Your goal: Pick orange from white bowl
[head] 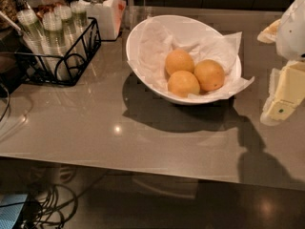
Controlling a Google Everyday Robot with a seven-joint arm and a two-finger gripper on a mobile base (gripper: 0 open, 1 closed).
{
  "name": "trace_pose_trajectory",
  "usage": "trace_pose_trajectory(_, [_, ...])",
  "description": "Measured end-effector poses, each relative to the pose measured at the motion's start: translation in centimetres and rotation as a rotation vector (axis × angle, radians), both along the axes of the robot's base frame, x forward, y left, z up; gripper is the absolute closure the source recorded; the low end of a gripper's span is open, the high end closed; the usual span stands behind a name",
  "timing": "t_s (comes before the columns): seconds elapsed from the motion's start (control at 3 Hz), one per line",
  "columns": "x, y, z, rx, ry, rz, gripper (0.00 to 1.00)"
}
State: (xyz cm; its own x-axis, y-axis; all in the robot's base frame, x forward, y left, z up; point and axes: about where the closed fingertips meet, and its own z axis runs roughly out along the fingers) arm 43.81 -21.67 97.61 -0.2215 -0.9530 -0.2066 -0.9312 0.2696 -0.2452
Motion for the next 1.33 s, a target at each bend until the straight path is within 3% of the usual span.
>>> trace_pose_trajectory(0.33, [0.0, 0.0, 0.0, 0.000, 0.000, 0.000, 0.00])
trace_pose_trajectory(0.67, [1.9, 0.8, 1.1, 0.011, -0.015, 0.050, 0.00])
trace_pose_trajectory(1.0, [5.5, 2.0, 2.8, 0.021, -0.033, 0.146, 0.00])
trace_pose_trajectory(1.33, [6.3, 2.3, 4.6, 0.033, -0.086, 0.146, 0.00])
